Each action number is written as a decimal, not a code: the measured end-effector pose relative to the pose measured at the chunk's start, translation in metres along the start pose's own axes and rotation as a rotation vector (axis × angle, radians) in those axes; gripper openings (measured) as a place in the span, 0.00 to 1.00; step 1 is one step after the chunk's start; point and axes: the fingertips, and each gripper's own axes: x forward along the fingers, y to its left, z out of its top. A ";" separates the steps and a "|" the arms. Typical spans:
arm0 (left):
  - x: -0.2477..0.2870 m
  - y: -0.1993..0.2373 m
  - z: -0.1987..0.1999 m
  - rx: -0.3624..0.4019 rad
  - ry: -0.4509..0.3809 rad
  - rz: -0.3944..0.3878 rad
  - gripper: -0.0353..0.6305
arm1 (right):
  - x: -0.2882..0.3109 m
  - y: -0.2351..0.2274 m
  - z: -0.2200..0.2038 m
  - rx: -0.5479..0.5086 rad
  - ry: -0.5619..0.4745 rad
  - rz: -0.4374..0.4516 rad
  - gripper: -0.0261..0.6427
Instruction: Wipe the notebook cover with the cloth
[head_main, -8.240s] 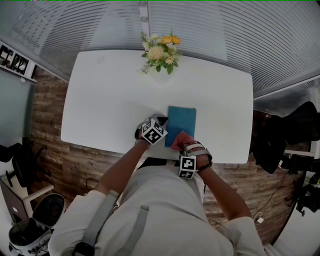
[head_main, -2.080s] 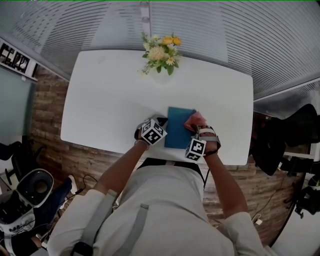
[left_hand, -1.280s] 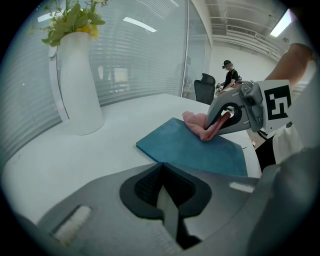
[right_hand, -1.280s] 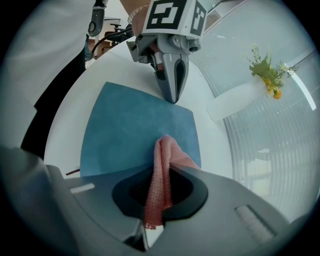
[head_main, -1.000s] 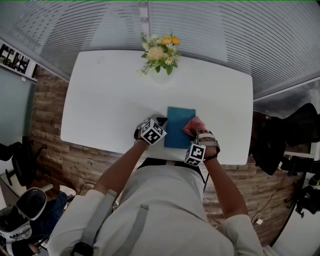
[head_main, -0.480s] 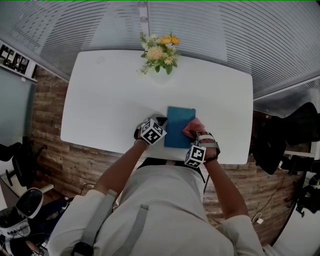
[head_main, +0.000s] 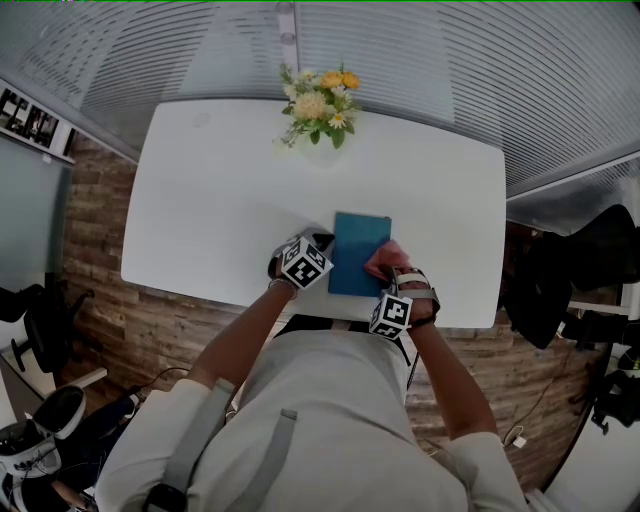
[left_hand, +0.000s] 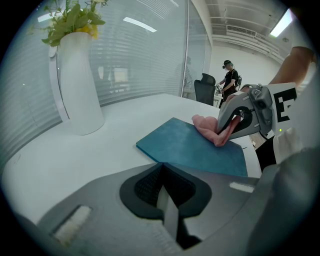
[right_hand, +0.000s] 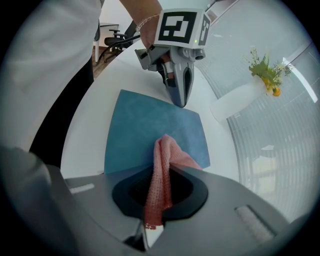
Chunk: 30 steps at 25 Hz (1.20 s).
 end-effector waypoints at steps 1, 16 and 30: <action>0.000 0.000 0.000 0.000 0.000 0.000 0.06 | 0.000 0.001 0.000 0.000 -0.002 0.002 0.04; 0.001 0.000 -0.001 0.000 -0.002 0.000 0.06 | -0.006 0.012 0.001 0.007 -0.010 0.018 0.04; 0.001 0.001 -0.002 -0.006 0.005 -0.004 0.06 | -0.012 0.021 0.004 0.017 -0.017 0.042 0.04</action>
